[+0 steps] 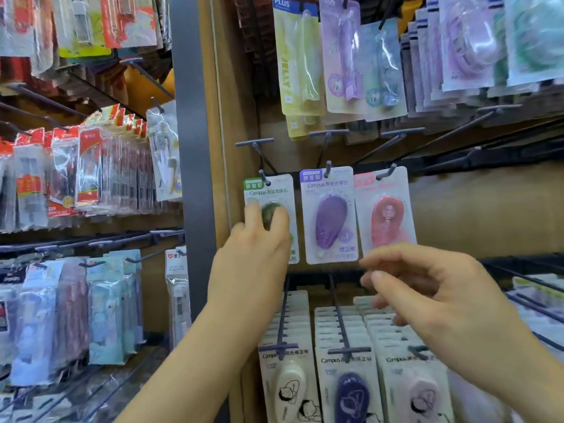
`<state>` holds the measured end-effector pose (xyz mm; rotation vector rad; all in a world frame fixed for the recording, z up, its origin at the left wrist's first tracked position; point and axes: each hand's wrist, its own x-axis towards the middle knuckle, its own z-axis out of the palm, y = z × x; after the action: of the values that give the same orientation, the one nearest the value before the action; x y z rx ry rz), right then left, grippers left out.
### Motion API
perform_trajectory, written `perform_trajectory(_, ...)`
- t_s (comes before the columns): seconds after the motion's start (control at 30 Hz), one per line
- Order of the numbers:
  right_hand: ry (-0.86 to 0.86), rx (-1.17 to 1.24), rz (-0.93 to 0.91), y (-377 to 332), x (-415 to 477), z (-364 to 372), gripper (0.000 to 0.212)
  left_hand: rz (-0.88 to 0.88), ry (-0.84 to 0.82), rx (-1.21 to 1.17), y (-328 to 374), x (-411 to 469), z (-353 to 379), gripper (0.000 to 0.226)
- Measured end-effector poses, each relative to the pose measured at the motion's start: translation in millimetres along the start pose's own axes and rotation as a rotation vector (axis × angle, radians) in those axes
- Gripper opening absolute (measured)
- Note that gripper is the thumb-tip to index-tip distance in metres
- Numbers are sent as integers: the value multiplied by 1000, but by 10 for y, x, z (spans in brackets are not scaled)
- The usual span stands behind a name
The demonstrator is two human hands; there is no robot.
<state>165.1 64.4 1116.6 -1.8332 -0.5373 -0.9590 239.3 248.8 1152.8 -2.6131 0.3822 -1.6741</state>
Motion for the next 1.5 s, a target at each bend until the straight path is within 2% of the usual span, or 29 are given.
perform_trajectory(0.13,2,65,79,52,-242,-255,31,167,222,-327,165,-359,-24,21)
perform_trajectory(0.2,-38,55,133,83,-383,-391,27,266,264,-570,342,-607,-17,16)
perform_trajectory(0.3,-137,9,228,139,-647,-627,20,344,189,-839,674,-1002,25,18)
perform_trajectory(0.43,-338,-211,330,307,-1168,-985,11,407,-70,-1019,1191,-1621,108,16)
perform_trajectory(0.57,-598,-577,444,645,-1939,-1354,11,438,-407,-1035,1753,-2342,167,21)
perform_trajectory(0.77,-846,-690,700,1250,-3474,-1955,17,401,-757,-965,2669,-3683,210,30)
perform_trajectory(0.97,-771,-524,1073,1741,-5289,-2335,17,336,-1205,-942,3301,-5441,195,30)
perform_trajectory(1.2,-692,-408,1373,2282,-7165,-2203,27,202,-1554,-807,3525,-7216,454,45)
perform_trajectory(1.33,-601,-360,1459,2918,-8229,-1780,38,142,-1656,-737,3613,-8332,1050,40)
perform_trajectory(1.5,-640,-298,1432,4028,-9420,-1031,62,84,-1679,-611,3739,-9646,2085,45)
